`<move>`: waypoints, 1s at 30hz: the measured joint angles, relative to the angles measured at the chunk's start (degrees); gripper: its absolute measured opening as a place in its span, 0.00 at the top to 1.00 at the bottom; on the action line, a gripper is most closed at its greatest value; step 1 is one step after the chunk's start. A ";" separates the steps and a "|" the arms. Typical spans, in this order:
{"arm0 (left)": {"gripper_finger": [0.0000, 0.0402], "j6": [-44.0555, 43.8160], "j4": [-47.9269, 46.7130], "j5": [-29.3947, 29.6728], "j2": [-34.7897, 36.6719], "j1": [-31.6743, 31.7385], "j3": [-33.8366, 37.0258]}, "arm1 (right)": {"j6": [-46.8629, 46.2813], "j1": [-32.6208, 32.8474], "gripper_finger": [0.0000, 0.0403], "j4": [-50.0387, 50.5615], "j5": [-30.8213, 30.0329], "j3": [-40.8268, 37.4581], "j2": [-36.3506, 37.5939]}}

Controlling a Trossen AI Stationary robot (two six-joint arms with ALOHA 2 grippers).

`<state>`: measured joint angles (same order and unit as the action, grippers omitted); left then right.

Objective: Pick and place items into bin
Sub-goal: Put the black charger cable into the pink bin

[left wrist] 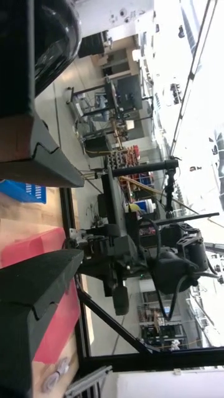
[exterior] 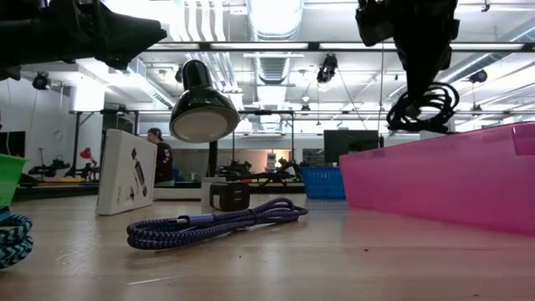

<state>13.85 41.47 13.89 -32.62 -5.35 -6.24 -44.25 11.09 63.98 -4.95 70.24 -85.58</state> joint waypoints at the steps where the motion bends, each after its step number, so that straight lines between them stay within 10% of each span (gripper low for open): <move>1: 0.61 0.20 0.00 0.00 0.00 0.01 0.00 | -0.93 0.02 0.98 -0.17 -0.39 -0.32 0.00; 30: 0.61 0.39 0.02 0.00 0.01 -0.01 0.00 | -6.78 0.02 0.98 -14.56 -2.61 -11.07 0.00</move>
<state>14.24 41.50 13.89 -32.61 -5.37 -6.24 -51.03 11.11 49.42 -7.56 59.17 -85.58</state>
